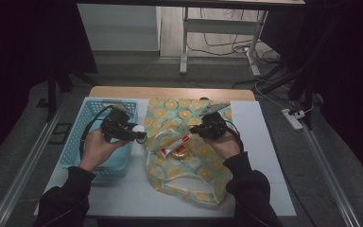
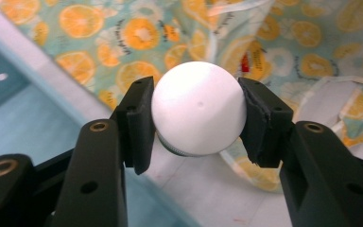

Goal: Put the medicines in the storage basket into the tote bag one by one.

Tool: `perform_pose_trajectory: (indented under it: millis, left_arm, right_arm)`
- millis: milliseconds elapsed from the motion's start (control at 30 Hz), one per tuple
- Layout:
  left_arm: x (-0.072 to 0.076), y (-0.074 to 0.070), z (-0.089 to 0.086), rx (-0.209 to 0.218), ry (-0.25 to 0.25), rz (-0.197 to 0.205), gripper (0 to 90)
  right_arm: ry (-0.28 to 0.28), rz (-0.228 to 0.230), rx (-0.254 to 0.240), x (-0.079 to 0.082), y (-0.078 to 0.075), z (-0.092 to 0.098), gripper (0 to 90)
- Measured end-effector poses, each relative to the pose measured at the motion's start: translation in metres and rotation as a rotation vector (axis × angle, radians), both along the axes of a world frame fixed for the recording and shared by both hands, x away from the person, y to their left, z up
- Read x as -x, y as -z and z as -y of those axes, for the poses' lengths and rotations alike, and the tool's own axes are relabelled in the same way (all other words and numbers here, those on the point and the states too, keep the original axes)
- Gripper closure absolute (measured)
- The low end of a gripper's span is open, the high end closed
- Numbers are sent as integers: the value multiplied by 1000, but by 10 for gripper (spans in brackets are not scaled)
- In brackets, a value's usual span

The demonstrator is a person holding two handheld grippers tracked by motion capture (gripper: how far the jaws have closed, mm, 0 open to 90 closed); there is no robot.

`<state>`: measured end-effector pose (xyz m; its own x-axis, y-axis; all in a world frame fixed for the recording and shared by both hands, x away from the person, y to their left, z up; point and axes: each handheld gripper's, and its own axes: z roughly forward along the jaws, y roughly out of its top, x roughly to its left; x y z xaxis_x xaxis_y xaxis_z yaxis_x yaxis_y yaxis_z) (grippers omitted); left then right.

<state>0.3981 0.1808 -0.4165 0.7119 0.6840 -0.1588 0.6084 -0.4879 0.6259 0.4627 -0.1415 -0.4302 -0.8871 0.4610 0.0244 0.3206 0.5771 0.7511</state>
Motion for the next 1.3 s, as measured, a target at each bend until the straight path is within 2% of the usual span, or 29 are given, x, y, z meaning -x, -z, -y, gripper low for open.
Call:
perform_pose_trajectory:
  millis: [400, 700, 1133, 1300]
  left_arm:
    - [3, 4, 42, 12, 96, 8, 504]
    - [0, 11, 70, 17, 144, 10, 504]
    - [-9, 24, 106, 0, 188, 18, 504]
    - [-13, 28, 120, 7, 201, 22, 504]
  right_arm:
    - [0, 4, -1, 0, 0, 0, 899]
    - [2, 9, -2, 0, -1, 0, 899]
    - [4, 12, -3, 0, -1, 0, 899]
    - [8, 11, -4, 0, -1, 1, 899]
